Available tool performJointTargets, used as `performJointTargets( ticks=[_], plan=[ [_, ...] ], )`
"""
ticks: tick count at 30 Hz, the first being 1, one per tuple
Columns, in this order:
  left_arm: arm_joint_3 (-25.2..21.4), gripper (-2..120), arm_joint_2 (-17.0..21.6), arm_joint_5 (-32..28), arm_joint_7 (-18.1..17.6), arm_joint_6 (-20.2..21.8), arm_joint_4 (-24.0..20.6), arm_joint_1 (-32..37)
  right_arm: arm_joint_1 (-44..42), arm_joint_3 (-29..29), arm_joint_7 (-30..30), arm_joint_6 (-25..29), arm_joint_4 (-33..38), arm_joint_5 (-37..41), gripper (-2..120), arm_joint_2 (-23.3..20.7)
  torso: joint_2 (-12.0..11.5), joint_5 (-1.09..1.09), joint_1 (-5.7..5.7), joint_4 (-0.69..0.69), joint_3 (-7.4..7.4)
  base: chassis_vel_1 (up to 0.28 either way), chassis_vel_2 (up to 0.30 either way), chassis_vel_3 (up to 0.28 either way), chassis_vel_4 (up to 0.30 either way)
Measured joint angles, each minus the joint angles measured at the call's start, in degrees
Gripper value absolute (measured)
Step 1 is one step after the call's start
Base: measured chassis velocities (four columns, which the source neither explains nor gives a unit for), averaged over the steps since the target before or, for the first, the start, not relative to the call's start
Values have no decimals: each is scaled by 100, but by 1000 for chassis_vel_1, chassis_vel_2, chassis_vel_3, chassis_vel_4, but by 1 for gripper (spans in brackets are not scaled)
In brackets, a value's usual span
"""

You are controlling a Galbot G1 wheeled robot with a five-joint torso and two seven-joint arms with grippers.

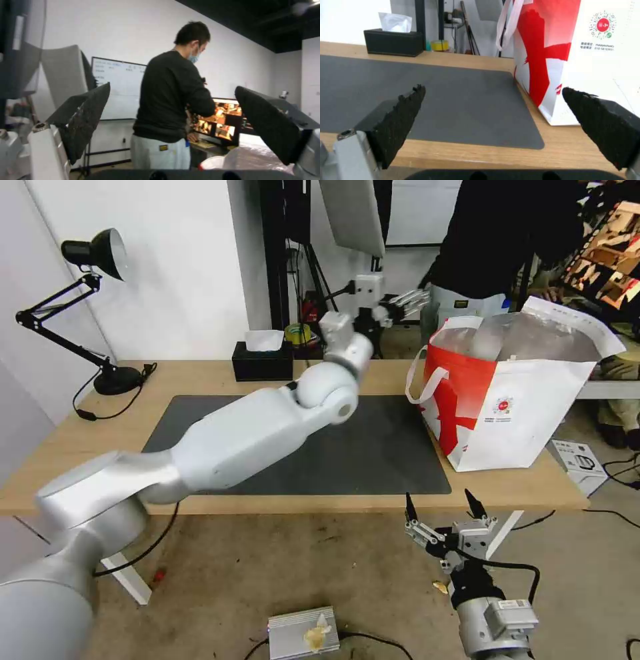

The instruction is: Pick up the trash from the table and place it into the takeout bag.

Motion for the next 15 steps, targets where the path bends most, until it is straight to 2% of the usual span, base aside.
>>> performJointTargets(
  ticks=[6, 9, 10, 13, 15],
  plan=[
    [-196, 100, 323, 341, -143, -9, -323, 362, 0, 0, 0, 0, 0, 0, 100, 0, 0, 0, 0, 0, 0, 0, 0, 0, 0],
    [-445, 100, 657, 643, -287, 0, -719, 904, 0, 1, 0, 0, 0, 0, 100, 0, 0, 1, -1, -2, 0, 0, 0, 0, 0],
    [-445, 100, 657, 643, -287, 0, -719, 904, 0, 1, 0, 0, 0, 0, 100, 0, 0, 1, -1, -2, 0, 0, 0, 0, 0],
    [-674, 100, 858, 918, -312, 9, -902, 1298, 0, 1, 0, 0, 0, 0, 100, -1, 0, 0, 0, 0, 0, 0, 0, 0, 0],
    [-1078, 100, 1005, 1170, -358, 81, -1188, 1819, 0, 1, 0, 0, 0, 0, 100, 0, 0, -1, 0, 0, 0, 0, 0, 0, 0]
  ],
)
